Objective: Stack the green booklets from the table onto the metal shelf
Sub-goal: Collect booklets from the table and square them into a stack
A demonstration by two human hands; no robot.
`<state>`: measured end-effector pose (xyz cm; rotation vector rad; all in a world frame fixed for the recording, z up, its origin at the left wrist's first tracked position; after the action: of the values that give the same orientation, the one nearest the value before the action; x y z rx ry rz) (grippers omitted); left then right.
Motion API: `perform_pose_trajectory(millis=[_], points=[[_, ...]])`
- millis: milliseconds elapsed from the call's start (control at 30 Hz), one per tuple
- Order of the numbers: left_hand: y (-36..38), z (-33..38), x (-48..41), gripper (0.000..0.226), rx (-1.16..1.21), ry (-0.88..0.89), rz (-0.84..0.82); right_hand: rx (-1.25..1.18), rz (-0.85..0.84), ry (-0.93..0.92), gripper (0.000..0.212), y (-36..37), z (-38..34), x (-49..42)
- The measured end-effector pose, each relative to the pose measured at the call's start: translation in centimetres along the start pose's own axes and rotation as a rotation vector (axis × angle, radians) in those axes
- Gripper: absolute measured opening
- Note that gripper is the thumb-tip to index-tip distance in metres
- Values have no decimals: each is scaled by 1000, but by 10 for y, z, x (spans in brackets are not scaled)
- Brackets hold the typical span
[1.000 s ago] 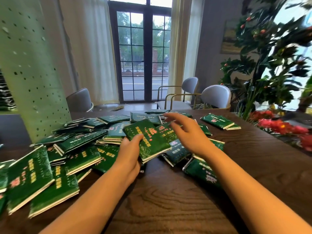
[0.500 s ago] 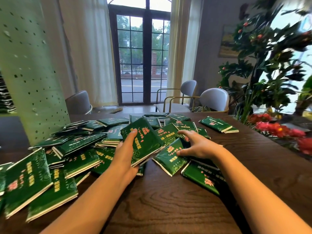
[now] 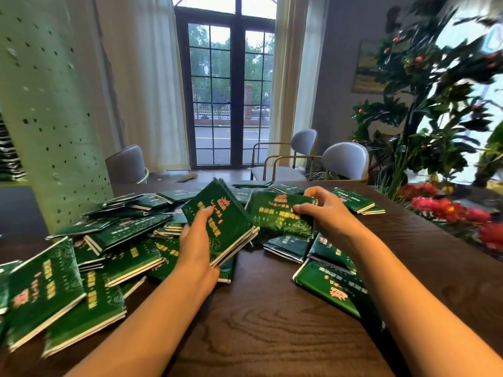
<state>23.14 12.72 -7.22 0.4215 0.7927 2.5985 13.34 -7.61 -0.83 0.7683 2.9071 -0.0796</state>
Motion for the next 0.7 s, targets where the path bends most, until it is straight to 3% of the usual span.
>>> perform_pose_trajectory(millis=[133, 267, 400, 533, 700], points=[[-5, 1, 1, 40, -41, 29, 54, -235, -14, -10, 35, 7, -6, 2], [0, 5, 4, 23, -95, 79, 65, -233, -150, -8, 46, 34, -14, 12], [6, 8, 7, 43, -115, 119, 60, -145, -234, -70, 55, 65, -20, 24], [8, 8, 5, 18, -97, 166, 65, 79, -126, -206, 51, 82, -24, 34], [8, 9, 10, 40, -160, 184, 64, 452, -119, -418, 53, 101, -29, 43]])
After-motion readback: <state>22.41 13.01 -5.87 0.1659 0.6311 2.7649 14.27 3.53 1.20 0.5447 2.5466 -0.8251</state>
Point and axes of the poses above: each hand's wrist, its own x-axis away from the middle knuckle, its own y-axis out of the palm, z = x × y, the point moved 10 cm from there along -x, towards the middle knuckle, and after that the axes turned 2 degrees about -z, right-handed, at the moved point
